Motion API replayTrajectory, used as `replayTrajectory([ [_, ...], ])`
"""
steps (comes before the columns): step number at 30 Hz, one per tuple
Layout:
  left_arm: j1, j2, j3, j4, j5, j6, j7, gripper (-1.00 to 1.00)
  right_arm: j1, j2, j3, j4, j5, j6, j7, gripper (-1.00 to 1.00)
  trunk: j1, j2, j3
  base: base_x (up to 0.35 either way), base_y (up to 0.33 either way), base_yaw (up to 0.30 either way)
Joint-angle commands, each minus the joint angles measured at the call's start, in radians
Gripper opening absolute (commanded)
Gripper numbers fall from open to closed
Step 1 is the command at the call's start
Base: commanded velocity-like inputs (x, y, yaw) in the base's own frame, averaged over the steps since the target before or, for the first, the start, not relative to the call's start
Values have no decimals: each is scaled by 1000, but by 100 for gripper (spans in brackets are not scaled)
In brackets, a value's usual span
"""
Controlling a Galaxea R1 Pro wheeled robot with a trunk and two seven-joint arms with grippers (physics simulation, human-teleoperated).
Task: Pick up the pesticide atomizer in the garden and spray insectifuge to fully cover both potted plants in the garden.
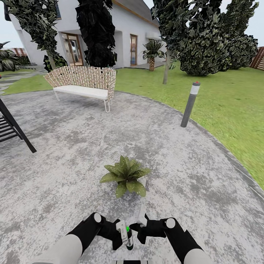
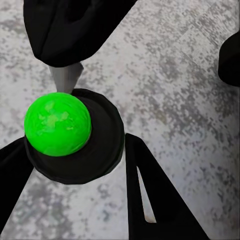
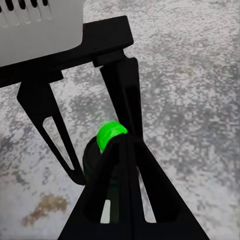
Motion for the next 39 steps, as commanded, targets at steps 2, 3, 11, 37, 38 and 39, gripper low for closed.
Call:
replayTrajectory([
  [2,-1,0,1,-1,-6,-11,-1,-100,0,2,-8,-1,9,-5,5,-100,0,0,-1,0,0,0],
  [3,0,0,1,-1,-6,-11,-1,-100,0,2,-8,-1,9,-5,5,-100,0,0,-1,0,0,0],
  [11,-1,2,6,-1,-5,-13,-1,-100,0,2,-8,0,9,-5,5,-100,0,0,-1,0,0,0],
  [37,63,293,7,121,25,-2,205,-100,1,-12,-13,9,10,-9,-26,100,0,0,-1,0,0,0],
  [38,63,293,8,122,47,-2,227,-100,1,-13,-15,9,9,-9,-51,100,0,0,-1,0,0,0],
  [39,64,292,9,123,76,-1,249,-100,1,-16,-16,10,7,-9,-86,100,0,0,-1,0,0,0],
])
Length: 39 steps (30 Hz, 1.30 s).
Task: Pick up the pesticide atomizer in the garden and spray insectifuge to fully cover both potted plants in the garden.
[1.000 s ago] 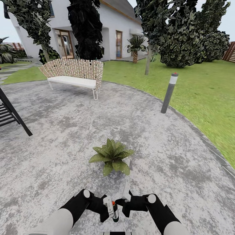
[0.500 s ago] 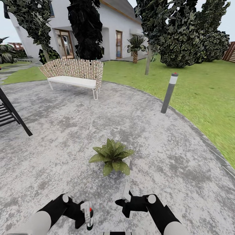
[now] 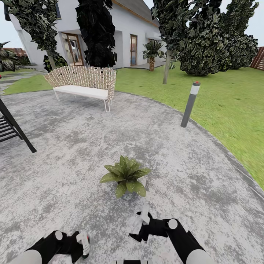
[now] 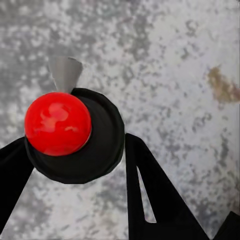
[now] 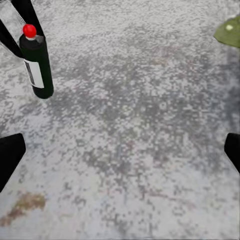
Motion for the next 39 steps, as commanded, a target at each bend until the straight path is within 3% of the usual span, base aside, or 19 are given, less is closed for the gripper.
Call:
replayTrajectory([
  [1,6,0,3,0,40,-6,30,-100,1,-7,-10,3,9,-6,-48,100,0,0,-1,0,0,0],
  [5,42,2,24,-1,237,-6,149,-100,2,-24,-36,50,-32,-5,-193,100,0,0,-1,0,0,0],
  [6,54,2,35,-1,301,-6,184,-100,3,-25,-63,69,-56,-6,-239,100,0,0,-1,0,0,0],
  [11,90,-2,47,-1,513,-9,336,-100,9,-43,-191,124,-104,-9,-445,100,0,0,-1,0,0,0],
  [13,115,-15,48,-1,625,-17,453,-100,30,-57,-237,131,-109,-15,-579,100,0,0,-1,0,0,0],
  [16,148,-27,48,-1,740,-43,521,-100,73,-62,-287,132,-110,-40,-669,100,0,0,-1,0,0,0],
  [19,180,-32,48,-1,787,-79,533,-100,107,-62,-309,132,-110,-58,-696,100,0,0,-1,0,0,0],
  [20,199,-36,49,-2,815,-101,539,-100,153,-64,-314,132,-109,-112,-733,100,0,0,-1,0,0,0],
  [22,201,-35,49,-8,868,-105,540,-100,179,-69,-315,132,-110,-160,-779,100,0,0,-1,0,0,0],
  [23,204,-37,47,-2,934,-110,534,-100,204,-101,-319,176,-112,-222,-904,100,0,0,-1,0,0,0],
  [25,204,-45,46,0,933,-108,525,-100,206,-133,-336,241,-162,-226,-915,100,0,0,-1,0,0,0],
  [27,223,-51,46,-1,939,-111,534,-100,206,-132,-338,250,-181,-226,-915,100,0,0,-1,0,0,0],
  [39,243,-51,46,-1,946,-127,528,-100,206,-137,-338,254,-181,-228,-911,100,0,0,7,0,0,-37],
])
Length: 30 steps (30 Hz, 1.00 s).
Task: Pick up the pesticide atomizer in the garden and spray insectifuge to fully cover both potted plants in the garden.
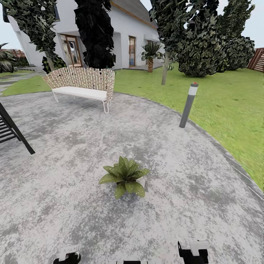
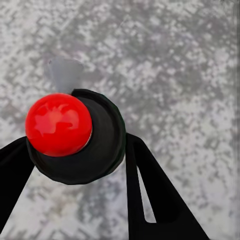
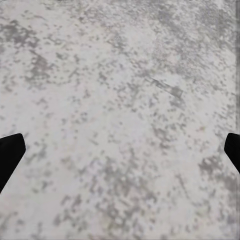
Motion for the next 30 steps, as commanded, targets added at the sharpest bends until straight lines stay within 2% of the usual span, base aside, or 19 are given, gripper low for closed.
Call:
replayTrajectory([
  [1,1,0,5,1,10,-2,-10,-100,-1,0,-3,2,11,-3,-6,100,0,0,1,0,0,-98],
  [5,4,0,5,1,10,-4,0,-100,-1,0,-3,2,11,-4,-6,100,0,0,7,-15,1,-100],
  [19,4,0,5,0,7,-4,1,-100,-1,0,-3,14,8,-4,-8,100,0,0,23,-289,64,-91],
  [30,4,-3,0,-1,-2,-2,-3,-100,-1,0,-3,14,8,-3,-8,100,0,0,29,-17,2,-248],
])
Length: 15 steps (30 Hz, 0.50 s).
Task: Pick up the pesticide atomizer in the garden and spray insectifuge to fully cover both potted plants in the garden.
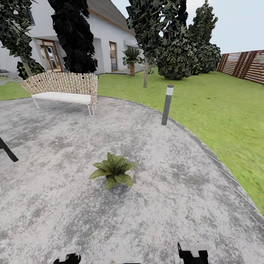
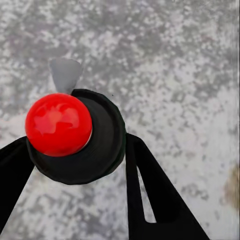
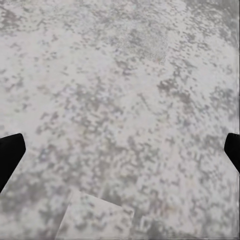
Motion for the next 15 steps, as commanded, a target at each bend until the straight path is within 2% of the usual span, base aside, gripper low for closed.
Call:
replayTrajectory([
  [1,0,0,4,1,10,-1,-10,-100,-1,0,-4,2,11,-3,-6,100,0,0,0,0,0,-256],
  [15,0,0,3,2,7,-1,-14,-100,-1,2,-7,-1,9,-2,-10,100,0,0,3,0,0,-273],
])
